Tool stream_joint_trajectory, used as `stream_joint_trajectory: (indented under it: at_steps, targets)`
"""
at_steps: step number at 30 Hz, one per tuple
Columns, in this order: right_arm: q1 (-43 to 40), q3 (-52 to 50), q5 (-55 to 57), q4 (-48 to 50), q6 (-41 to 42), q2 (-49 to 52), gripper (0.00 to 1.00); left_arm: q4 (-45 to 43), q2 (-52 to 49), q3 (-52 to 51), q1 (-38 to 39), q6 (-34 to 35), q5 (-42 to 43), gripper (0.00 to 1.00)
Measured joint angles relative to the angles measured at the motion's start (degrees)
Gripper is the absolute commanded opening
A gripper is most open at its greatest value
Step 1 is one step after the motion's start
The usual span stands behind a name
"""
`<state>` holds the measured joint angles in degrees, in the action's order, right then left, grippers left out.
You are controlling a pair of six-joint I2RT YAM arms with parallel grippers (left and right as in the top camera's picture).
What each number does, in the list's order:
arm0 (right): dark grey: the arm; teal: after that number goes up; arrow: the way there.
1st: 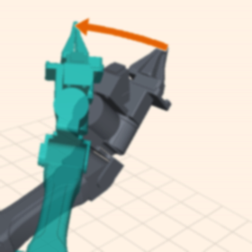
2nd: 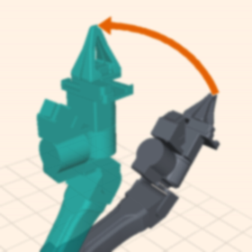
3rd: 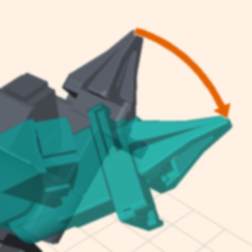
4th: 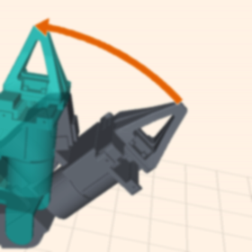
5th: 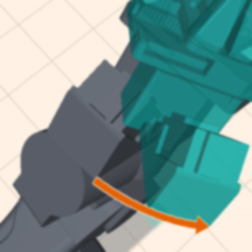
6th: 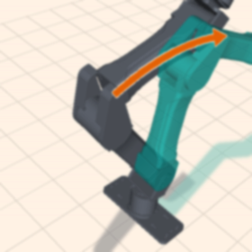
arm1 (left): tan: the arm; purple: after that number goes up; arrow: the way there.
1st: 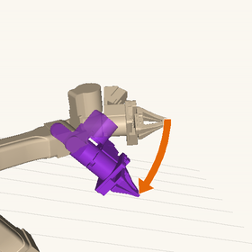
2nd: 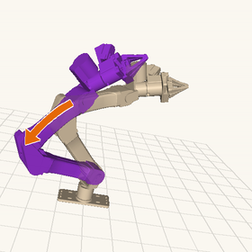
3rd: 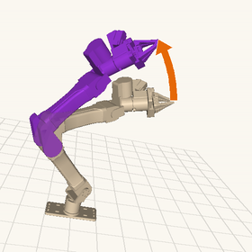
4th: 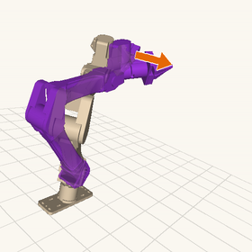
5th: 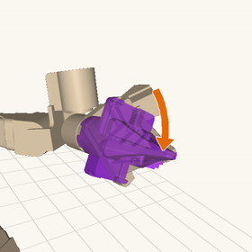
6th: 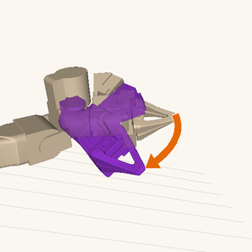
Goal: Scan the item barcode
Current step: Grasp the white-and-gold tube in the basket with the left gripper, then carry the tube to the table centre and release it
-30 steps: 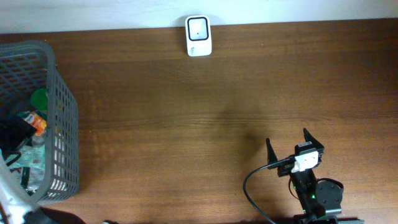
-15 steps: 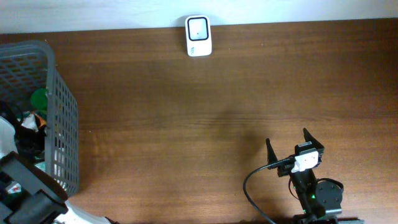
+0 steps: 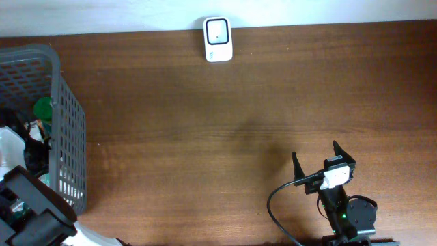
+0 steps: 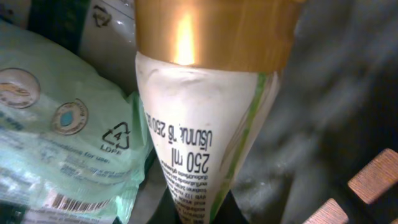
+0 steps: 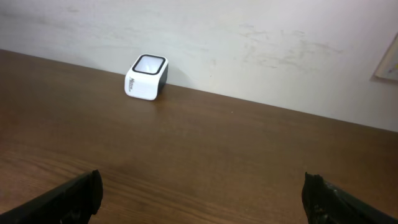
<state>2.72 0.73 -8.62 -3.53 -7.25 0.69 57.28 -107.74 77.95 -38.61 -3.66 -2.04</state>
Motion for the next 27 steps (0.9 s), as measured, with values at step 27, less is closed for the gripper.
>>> stream_joint_trajectory:
  at_steps: [27]
  targets:
    - [0.02,0.0,0.04,0.0,0.04,-0.09,0.98,5.6,0.46,24.26,53.53,4.94,2.25,0.0]
